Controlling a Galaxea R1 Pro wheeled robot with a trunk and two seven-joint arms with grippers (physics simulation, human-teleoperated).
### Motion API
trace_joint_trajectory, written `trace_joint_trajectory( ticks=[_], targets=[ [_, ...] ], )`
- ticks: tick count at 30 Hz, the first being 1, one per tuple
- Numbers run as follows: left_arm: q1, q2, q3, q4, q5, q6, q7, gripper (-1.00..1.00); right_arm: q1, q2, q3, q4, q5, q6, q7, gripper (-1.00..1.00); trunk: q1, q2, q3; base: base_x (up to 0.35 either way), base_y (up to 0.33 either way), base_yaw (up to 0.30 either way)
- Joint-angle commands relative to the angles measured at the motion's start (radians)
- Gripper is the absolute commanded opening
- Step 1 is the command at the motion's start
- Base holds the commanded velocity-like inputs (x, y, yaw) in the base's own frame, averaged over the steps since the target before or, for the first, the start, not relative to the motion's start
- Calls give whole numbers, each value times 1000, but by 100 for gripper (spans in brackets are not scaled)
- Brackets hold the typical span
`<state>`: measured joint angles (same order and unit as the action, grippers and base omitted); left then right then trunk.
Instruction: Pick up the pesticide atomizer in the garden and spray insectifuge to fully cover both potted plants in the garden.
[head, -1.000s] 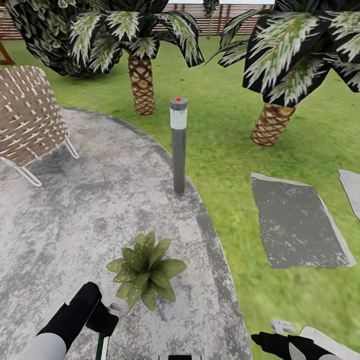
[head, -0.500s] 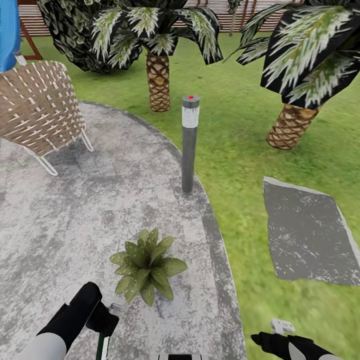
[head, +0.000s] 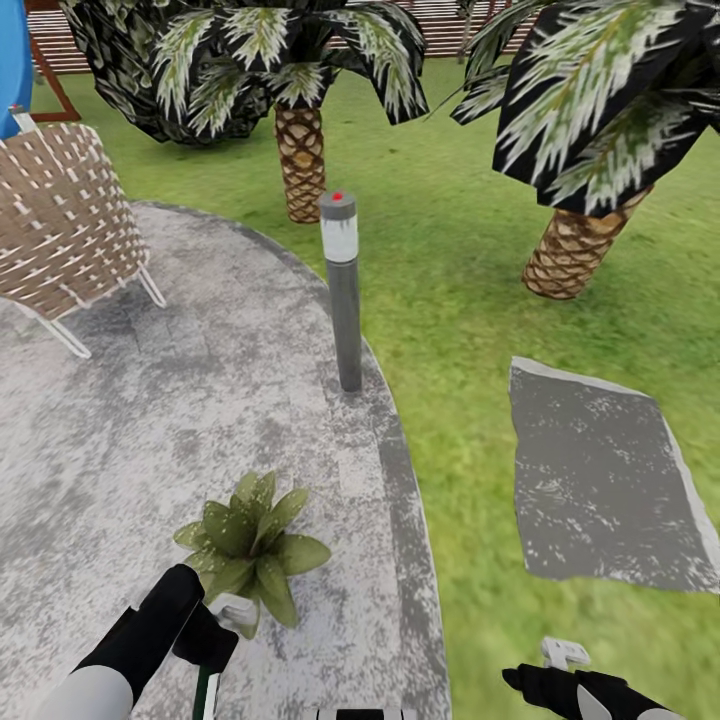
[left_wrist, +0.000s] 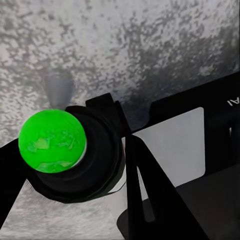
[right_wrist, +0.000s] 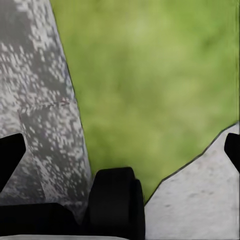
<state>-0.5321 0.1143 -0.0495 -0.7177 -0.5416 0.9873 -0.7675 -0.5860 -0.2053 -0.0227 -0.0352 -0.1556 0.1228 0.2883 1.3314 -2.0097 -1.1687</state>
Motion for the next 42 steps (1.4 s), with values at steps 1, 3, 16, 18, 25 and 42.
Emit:
trace_joint_trajectory(
  ticks=[1, 3, 16, 18, 25, 42],
  targets=[
    [0, 1, -3, -2, -11, 2, -10, -100, 0, 0, -2, -2, -9, 8, 3, 100, 0, 0, 0, 101, -110, 22],
    [0, 1, -3, -1, -11, 2, -9, -100, 0, 0, -2, -2, -9, 8, 3, 100, 0, 0, 2, 39, -42, 82],
    [0, 1, -6, 1, -11, 3, -9, -100, 0, 0, -2, -2, -9, 8, 3, 100, 0, 0, 16, 3, -3, 39],
    [0, 1, -6, 1, -11, 3, -10, -100, 0, -1, -2, -2, -9, 8, 3, 100, 0, 0, 19, 0, 0, 0],
    [0, -1, -6, 1, -10, 2, -10, -100, 0, -1, -2, -2, -9, 8, 3, 100, 0, 0, 29, 0, -46, 0],
    [0, -1, -7, 1, -9, 3, -10, -100, 0, -2, -2, -2, -9, 8, 3, 100, 0, 0, 33, 0, -160, 80]
  ],
)
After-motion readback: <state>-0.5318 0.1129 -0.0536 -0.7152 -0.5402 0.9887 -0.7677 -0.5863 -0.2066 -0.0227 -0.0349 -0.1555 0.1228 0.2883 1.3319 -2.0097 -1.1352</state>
